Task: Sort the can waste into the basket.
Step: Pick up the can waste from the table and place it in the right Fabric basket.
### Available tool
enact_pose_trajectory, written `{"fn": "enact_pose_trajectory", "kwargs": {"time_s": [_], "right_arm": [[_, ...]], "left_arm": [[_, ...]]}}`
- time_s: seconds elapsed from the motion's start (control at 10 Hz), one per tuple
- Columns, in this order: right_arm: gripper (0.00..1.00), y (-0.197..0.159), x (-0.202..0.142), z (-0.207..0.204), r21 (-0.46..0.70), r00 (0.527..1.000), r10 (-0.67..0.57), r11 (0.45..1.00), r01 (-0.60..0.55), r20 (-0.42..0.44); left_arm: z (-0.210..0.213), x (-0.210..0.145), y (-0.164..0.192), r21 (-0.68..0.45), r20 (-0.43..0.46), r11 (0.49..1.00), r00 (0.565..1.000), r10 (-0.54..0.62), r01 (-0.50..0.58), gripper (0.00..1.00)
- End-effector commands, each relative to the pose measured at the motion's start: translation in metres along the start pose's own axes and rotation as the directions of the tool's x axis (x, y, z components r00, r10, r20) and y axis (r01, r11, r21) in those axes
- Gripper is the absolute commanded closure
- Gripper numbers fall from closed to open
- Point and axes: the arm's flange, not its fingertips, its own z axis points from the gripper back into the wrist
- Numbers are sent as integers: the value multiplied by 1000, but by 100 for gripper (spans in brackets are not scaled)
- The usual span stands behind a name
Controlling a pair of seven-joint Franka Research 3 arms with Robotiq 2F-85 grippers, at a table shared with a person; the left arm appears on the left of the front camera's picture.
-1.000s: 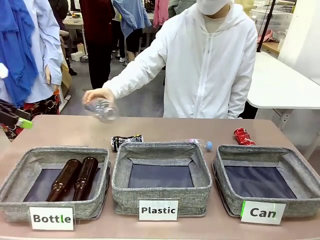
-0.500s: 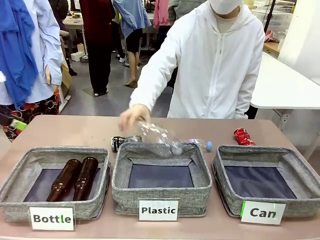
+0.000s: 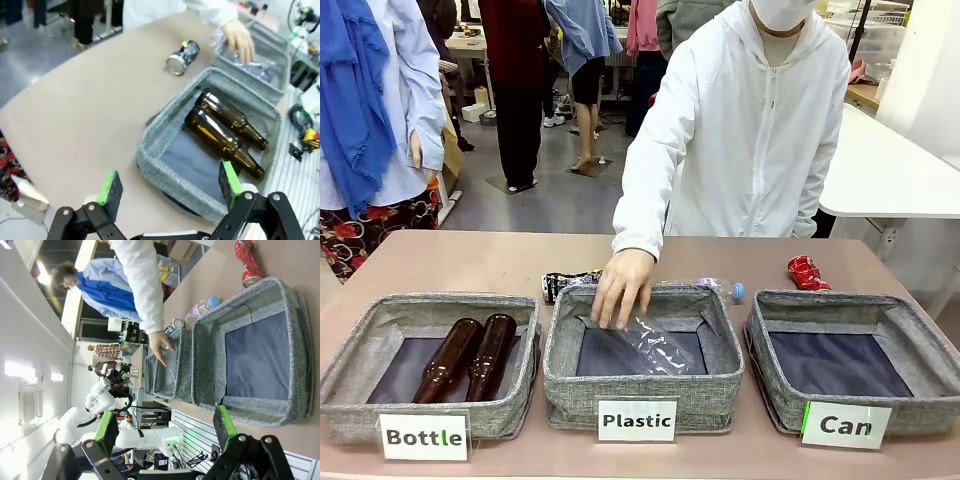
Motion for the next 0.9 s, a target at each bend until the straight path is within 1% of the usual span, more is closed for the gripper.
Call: {"fn": "enact_pose_trajectory", "kwargs": {"time_s": [0.0,0.1,0.2,0.3,0.4,0.6,0.7,0.8], "right_arm": [[0,1,3,1,23,1000,26,999,-26,17],[0,1,3,1,23,1000,26,999,-26,17],[0,1,3,1,23,1000,26,999,-26,17],[0,1,3,1,23,1000,26,999,-26,17],[0,1,3,1,23,1000,26,999,-26,17],[0,1,3,1,23,1000,26,999,-26,17],[0,1,3,1,23,1000,26,999,-26,17],[0,1,3,1,23,1000,26,999,-26,17]], "left_arm": [[-34,49,-6,8,-78,995,992,-103,104,0],[-58,84,-10,20,-179,988,972,-150,156,0],[-84,122,-18,9,-261,973,940,-221,232,0],[-120,161,-26,-41,-336,945,887,-318,323,0],[-156,190,-30,-54,-408,933,845,-346,356,0],[-237,239,-41,-97,-532,887,730,-430,452,0],[-279,259,-46,-210,-548,843,655,-521,495,0],[-314,270,-48,-278,-568,811,593,-571,514,0]]}}
